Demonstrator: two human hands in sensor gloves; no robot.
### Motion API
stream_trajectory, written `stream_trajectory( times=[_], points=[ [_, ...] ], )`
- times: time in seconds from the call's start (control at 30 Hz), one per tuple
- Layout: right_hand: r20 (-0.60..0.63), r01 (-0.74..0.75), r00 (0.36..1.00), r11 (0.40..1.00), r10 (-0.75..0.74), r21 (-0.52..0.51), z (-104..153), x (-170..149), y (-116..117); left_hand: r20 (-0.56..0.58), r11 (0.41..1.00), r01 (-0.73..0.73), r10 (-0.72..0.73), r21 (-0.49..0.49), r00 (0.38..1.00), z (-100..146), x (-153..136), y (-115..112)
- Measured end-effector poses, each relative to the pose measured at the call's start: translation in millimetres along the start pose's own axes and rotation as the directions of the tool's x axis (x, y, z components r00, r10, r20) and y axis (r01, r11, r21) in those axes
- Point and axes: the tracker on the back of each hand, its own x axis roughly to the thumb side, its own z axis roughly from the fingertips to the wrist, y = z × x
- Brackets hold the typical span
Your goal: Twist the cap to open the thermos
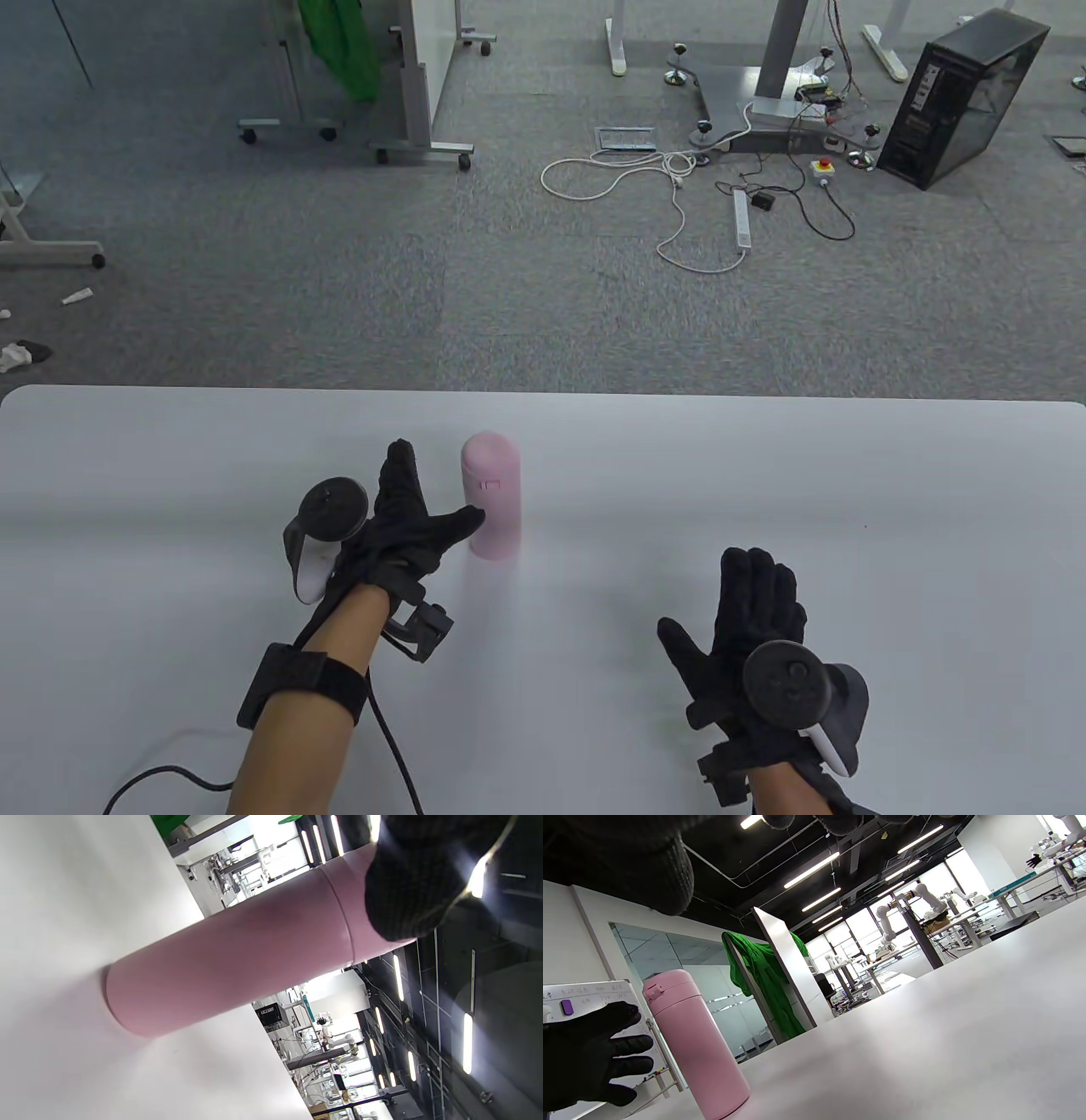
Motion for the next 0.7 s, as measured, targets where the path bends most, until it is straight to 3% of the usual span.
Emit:
stream_trajectory(
  times=[0.4, 0.53, 0.7],
  points=[
    [-0.026, 0.034, 0.999, 0.999, -0.034, 0.003, 0, -6, -6, -0.088, 0.996, -0.052, 0.045, -0.079, 0.995, -23, -22, -26],
    [-0.034, 0.045, 0.998, 0.999, -0.045, 0.002, 0, -7, -7, -0.049, 0.992, -0.126, 0.125, -0.006, 0.991, -30, -24, -35],
    [-0.05, 0.067, 0.997, 0.998, -0.067, -0.002, -1, -12, -9, -0.002, 0.981, -0.194, 0.194, 0.008, 0.981, -37, -23, -43]
  ],
)
